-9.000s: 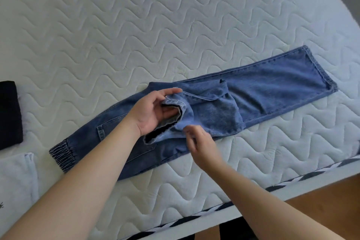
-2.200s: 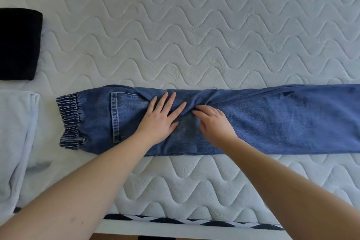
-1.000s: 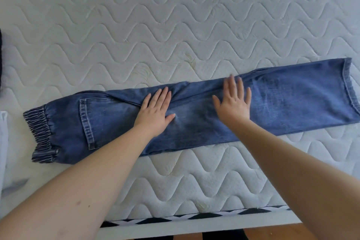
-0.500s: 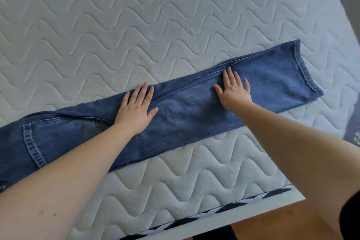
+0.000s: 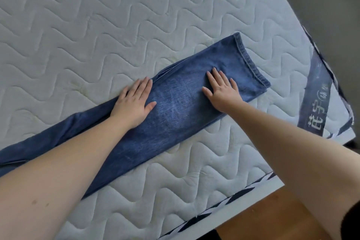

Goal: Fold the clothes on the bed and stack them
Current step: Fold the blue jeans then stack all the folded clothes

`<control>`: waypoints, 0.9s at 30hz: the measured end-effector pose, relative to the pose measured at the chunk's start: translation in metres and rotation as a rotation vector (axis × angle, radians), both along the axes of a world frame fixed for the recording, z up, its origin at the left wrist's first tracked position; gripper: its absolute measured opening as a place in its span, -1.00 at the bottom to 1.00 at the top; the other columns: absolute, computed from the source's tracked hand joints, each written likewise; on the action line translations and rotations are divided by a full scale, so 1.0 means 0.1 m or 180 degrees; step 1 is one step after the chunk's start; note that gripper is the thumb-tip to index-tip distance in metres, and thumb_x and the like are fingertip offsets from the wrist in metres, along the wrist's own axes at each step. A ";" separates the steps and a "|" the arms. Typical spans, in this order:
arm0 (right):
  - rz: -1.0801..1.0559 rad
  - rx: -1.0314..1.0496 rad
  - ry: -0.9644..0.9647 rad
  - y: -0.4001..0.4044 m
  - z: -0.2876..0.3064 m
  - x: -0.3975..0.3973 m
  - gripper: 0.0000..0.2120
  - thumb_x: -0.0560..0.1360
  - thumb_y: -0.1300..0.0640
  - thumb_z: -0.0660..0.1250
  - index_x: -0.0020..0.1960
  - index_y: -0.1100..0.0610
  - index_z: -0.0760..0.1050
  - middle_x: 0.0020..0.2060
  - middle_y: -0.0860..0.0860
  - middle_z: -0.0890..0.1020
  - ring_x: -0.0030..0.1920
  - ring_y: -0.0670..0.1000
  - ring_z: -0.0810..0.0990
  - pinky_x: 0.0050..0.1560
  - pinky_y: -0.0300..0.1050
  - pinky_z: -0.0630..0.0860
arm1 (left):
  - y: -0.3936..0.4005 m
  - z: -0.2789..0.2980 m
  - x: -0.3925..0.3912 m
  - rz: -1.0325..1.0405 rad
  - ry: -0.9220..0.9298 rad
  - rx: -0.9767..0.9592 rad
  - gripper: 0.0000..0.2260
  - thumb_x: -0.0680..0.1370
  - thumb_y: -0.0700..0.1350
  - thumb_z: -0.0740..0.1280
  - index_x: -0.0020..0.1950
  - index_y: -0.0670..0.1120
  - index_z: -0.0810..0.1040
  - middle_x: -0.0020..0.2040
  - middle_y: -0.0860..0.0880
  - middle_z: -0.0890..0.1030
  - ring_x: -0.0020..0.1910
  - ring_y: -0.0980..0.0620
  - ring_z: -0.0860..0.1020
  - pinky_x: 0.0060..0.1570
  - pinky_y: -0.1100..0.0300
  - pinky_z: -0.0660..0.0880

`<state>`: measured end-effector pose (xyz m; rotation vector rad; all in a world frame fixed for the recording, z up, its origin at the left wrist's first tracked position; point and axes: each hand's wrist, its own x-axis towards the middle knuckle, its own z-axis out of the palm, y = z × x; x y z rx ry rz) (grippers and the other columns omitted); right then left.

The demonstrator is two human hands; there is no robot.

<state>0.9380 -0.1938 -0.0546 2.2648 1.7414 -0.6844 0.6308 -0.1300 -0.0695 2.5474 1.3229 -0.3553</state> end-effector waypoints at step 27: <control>-0.0995 0.0362 0.0968 0.53 0.83 1.00 -0.81 0.46 0.04 0.29 0.06 0.00 0.42 -0.15 -0.01 0.53 -0.14 0.09 0.50 -0.26 -0.10 0.34 | 0.20 -0.14 1.19 -0.0411 0.0071 0.0017 -0.31 0.57 0.30 -0.24 0.55 -0.06 -0.34 0.56 -0.03 -0.36 0.55 0.03 -0.31 0.51 0.04 -0.30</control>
